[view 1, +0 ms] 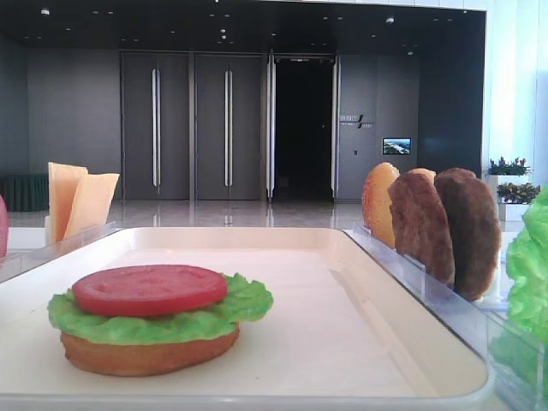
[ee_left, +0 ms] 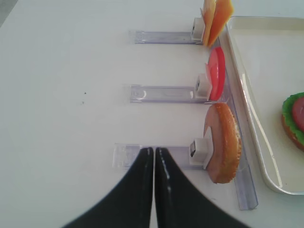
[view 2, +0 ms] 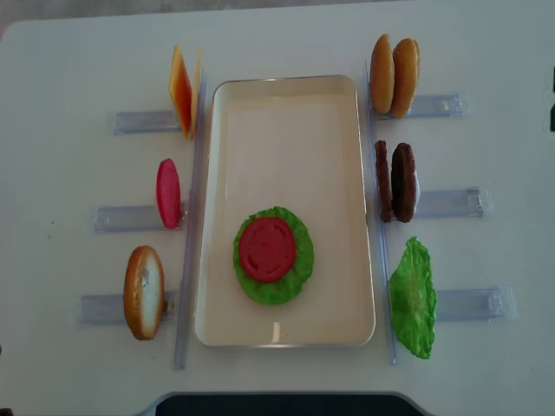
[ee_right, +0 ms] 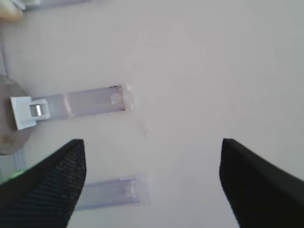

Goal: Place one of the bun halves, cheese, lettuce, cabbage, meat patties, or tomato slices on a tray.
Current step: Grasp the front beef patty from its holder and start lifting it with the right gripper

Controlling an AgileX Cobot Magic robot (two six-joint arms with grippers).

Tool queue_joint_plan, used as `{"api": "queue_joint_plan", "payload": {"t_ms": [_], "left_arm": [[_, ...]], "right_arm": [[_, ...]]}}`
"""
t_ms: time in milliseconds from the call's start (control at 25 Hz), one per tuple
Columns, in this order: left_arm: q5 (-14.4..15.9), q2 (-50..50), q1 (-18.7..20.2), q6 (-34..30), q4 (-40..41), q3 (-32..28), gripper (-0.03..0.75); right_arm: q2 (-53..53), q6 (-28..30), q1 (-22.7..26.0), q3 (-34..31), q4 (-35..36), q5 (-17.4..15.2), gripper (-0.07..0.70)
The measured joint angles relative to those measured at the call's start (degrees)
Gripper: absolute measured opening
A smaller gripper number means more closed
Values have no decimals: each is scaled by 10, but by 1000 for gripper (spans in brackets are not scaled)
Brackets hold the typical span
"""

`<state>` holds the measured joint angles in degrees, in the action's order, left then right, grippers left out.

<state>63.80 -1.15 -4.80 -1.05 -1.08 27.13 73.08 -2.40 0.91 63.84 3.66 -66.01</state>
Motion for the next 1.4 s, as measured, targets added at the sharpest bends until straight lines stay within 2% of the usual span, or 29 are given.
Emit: {"api": "queue_joint_plan", "payload": {"t_ms": [240, 640, 1000, 1240, 1400], "left_arm": [[0, 0, 0, 0, 0, 0, 0], [0, 0, 0, 0, 0, 0, 0], [0, 0, 0, 0, 0, 0, 0], [0, 0, 0, 0, 0, 0, 0], [0, 0, 0, -2, 0, 0, 0]], "right_arm": [[2, -69, -120, 2, -5, 42, 577], [91, -158, -280, 59, -30, 44, 577], [171, -182, -342, 113, -30, 41, 577], [220, -183, -359, 175, -29, 3, 577], [248, -183, -363, 189, -29, -23, 577]]}}
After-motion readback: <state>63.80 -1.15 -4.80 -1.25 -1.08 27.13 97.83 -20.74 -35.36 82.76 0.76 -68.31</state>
